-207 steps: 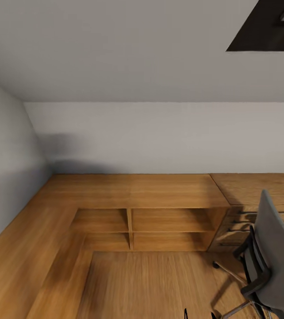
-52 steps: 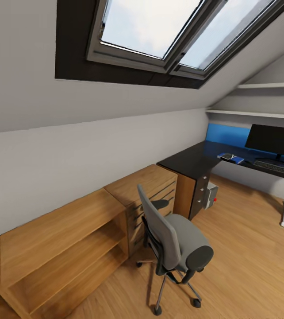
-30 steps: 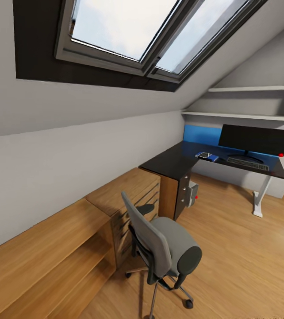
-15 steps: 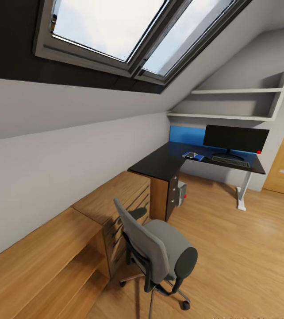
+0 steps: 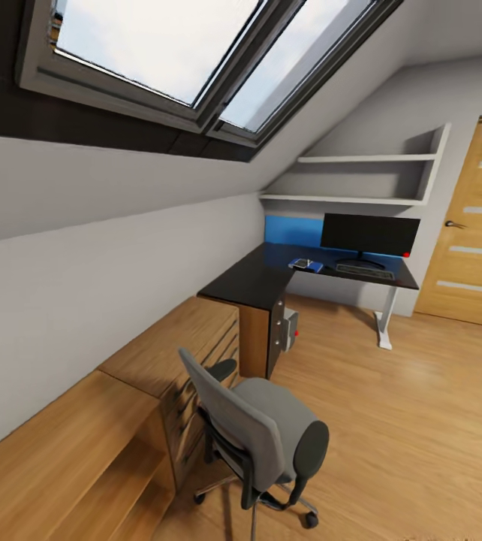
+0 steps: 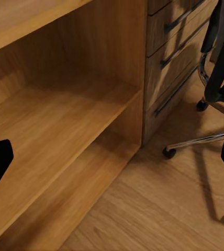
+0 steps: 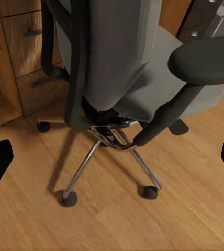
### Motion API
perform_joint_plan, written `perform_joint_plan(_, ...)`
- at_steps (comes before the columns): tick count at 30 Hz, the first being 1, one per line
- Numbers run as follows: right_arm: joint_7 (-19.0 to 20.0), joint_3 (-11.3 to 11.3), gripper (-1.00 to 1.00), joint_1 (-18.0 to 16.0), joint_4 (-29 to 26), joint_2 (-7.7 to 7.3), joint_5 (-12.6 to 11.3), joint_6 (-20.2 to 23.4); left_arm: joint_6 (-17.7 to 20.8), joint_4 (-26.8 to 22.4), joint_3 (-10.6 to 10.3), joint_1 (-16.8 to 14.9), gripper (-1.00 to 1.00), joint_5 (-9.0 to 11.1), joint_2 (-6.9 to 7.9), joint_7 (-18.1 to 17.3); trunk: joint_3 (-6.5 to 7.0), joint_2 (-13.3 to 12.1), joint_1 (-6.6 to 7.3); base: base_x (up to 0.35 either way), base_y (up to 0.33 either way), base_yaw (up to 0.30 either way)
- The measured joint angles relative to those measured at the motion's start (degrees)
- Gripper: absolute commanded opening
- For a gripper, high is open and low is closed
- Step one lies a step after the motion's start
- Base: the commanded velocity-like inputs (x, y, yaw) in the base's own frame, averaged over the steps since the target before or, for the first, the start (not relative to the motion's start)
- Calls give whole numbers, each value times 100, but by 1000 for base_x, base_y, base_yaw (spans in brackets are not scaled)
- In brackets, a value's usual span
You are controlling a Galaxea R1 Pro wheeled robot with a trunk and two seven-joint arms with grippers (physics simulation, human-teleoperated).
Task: In the bedroom, organize the workspace by keeping the computer under the desk, ensuring the monitor is on the desk, placing the keyboard on the desk next to the monitor, placing the mouse on the desk next to the keyboard, moving the folder from the swivel chair onto the desk next to the mouse, stacking the notebook on top of the folder with the pen on top of the notebook, and positioning the swivel chair next to the desk.
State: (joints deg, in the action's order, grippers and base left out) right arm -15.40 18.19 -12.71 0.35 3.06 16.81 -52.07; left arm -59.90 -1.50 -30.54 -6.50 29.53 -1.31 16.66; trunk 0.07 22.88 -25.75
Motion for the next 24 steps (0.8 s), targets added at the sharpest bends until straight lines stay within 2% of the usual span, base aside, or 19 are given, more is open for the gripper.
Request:
perform_joint_plan(8, 0, 0, 100, 0, 0, 0, 3, 0, 0, 0, -1, 0, 100, 0, -1, 1, 34, 0, -1, 111, 212, -232)
perform_joint_plan(24, 3, 0, 100, 1, -1, 0, 4, 1, -1, 0, -4, 0, 100, 0, -7, 1, 102, 0, -1, 10, 208, -232)
